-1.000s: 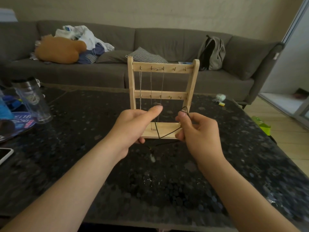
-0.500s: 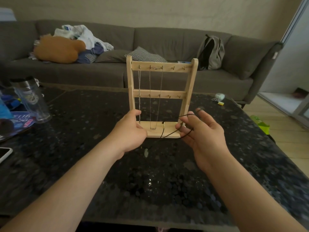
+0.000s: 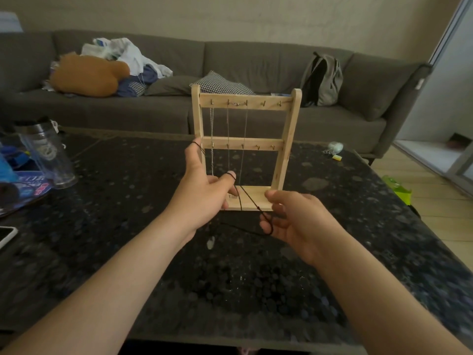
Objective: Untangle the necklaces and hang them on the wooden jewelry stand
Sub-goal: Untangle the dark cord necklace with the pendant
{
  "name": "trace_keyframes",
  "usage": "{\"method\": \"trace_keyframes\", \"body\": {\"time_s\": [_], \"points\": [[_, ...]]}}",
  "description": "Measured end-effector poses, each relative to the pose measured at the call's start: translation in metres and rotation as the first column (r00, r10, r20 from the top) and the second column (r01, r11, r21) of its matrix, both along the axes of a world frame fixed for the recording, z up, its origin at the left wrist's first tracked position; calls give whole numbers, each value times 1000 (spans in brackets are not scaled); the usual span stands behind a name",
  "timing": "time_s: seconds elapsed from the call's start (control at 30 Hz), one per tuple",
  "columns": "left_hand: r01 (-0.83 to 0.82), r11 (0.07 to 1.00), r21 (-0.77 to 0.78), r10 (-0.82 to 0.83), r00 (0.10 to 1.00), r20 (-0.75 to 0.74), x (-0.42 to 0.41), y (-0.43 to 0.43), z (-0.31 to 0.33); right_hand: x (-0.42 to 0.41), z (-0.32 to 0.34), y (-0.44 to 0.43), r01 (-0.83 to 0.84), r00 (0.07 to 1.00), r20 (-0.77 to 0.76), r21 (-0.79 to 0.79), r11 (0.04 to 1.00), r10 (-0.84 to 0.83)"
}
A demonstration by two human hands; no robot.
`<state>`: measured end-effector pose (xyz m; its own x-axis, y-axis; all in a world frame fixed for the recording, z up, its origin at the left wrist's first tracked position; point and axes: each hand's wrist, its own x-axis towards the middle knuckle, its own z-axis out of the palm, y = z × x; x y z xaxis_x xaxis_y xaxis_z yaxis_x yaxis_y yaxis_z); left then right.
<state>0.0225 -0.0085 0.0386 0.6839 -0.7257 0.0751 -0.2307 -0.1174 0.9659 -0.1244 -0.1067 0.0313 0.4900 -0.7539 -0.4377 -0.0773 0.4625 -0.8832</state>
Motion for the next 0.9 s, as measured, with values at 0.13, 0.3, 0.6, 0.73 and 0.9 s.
{"method": "trace_keyframes", "body": {"time_s": [0.13,0.3,0.6,0.73,0.9], "points": [[63,997,-43,-62,998,12,1,-1,0,-3,-5,-2,-146,984,-105,-25,989,142],[108,991,-73,-113,992,-61,3,0,2,0,-14,-4,-334,893,-365,-144,932,263],[108,948,-299,-230,883,-408,-1,5,11,1,-21,-7,-587,708,-643,-305,750,292],[142,931,-336,-298,828,-476,0,6,11,0,-18,-2,-636,673,-661,-288,716,332],[236,917,-323,-369,811,-455,5,7,7,1,-13,2,-465,858,-461,-511,723,226]]}}
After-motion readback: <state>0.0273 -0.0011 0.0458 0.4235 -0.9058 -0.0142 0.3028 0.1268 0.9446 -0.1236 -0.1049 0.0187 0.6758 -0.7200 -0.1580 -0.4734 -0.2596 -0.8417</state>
